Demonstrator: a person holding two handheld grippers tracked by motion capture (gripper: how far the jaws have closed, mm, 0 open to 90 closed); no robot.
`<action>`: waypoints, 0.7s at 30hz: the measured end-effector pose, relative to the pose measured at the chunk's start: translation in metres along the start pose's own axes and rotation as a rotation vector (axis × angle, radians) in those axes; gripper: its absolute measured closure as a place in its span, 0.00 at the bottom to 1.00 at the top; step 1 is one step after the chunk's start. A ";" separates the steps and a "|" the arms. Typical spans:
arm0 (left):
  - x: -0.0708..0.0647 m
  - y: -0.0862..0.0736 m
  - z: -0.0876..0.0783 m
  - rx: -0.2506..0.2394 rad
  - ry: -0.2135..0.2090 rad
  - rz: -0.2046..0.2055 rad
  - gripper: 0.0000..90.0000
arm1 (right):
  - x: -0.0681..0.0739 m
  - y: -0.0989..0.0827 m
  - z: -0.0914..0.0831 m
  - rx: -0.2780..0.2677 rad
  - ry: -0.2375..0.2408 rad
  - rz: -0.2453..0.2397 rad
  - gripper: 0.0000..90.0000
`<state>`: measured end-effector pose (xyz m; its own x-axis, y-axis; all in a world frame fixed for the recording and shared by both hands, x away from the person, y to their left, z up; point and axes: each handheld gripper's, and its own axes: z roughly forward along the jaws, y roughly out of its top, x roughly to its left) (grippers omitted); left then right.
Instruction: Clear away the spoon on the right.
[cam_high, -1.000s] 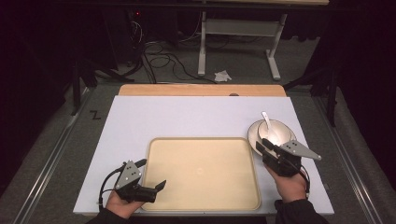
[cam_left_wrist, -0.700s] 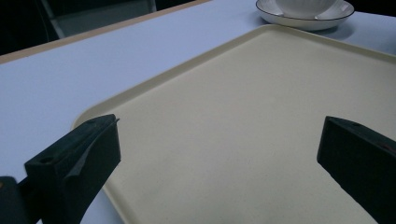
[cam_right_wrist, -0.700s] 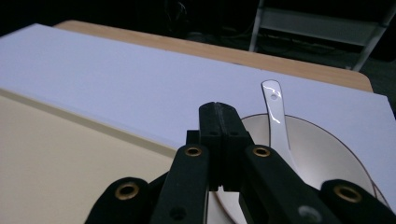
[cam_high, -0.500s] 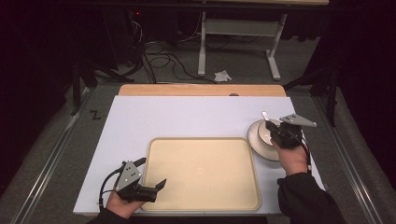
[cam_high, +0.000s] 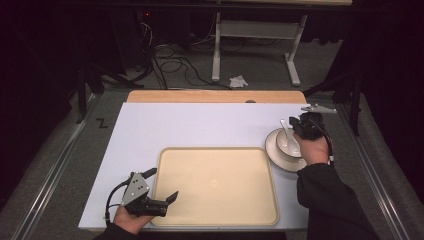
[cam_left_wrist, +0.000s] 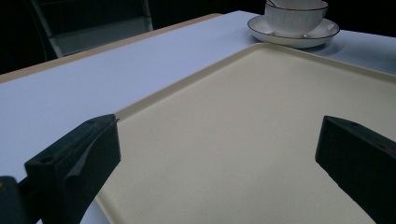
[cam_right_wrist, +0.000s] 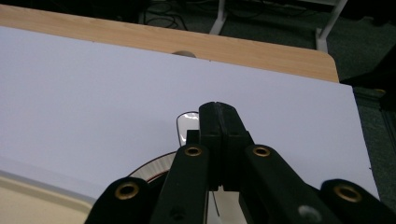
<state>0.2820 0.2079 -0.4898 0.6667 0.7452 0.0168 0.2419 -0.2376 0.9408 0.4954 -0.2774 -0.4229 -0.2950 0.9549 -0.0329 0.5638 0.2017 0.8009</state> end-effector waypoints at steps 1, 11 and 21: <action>0.000 0.000 0.000 -0.004 0.000 -0.001 0.01 | 0.000 0.001 0.003 0.006 -0.007 -0.004 1.00; 0.000 0.000 0.001 0.006 -0.001 -0.017 0.00 | 0.008 0.000 0.025 0.091 -0.010 -0.014 1.00; -0.001 0.001 0.001 0.004 -0.003 -0.020 0.00 | 0.033 -0.002 0.021 0.122 0.059 -0.072 1.00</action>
<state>0.2826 0.2065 -0.4898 0.6635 0.7482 -0.0030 0.2579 -0.2250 0.9396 0.5006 -0.2419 -0.4383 -0.3813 0.9231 -0.0494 0.6280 0.2978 0.7190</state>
